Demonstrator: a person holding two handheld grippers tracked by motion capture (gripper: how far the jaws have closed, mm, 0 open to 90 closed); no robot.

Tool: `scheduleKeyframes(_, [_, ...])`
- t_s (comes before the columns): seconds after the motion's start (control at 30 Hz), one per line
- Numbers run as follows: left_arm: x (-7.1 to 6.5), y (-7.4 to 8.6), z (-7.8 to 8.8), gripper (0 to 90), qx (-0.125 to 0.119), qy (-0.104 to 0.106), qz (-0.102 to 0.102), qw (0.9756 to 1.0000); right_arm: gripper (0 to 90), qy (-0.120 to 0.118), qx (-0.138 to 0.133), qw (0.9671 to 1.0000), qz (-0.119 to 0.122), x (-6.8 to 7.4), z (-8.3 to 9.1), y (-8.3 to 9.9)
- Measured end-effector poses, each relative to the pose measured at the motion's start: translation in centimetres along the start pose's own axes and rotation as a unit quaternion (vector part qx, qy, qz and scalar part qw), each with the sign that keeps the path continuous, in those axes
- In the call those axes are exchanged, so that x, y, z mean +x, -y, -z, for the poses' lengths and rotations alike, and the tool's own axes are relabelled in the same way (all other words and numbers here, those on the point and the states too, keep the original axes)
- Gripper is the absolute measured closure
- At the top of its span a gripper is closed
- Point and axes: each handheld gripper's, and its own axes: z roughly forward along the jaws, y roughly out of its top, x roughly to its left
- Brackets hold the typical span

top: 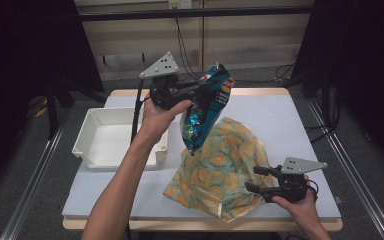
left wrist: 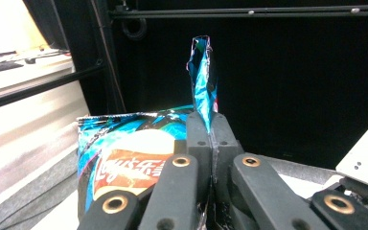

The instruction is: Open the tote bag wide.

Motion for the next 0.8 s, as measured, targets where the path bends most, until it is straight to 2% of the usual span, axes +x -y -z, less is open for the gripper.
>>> scheduleKeyframes(0.23, [1.3,0.0,1.7,90.0,-0.008,-0.019,0.012,0.9997,30.7,0.008,-0.011,0.9999,-0.004,0.1,0.4,-0.1])
scheduleKeyframes(0.53, [2.7,0.7,3.7,90.0,0.007,-0.056,0.027,0.9981,28.4,0.020,-0.013,0.9997,-0.006,-0.1,0.7,0.3])
scheduleKeyframes(0.6, [3.0,1.0,4.2,90.0,0.008,-0.055,0.029,0.9980,28.4,0.021,-0.014,0.9997,-0.007,-0.1,0.8,0.3])
scheduleKeyframes(0.8, [3.4,1.4,5.7,90.0,0.011,-0.074,0.035,0.9966,28.4,0.018,-0.013,0.9998,-0.003,0.0,0.5,0.3])
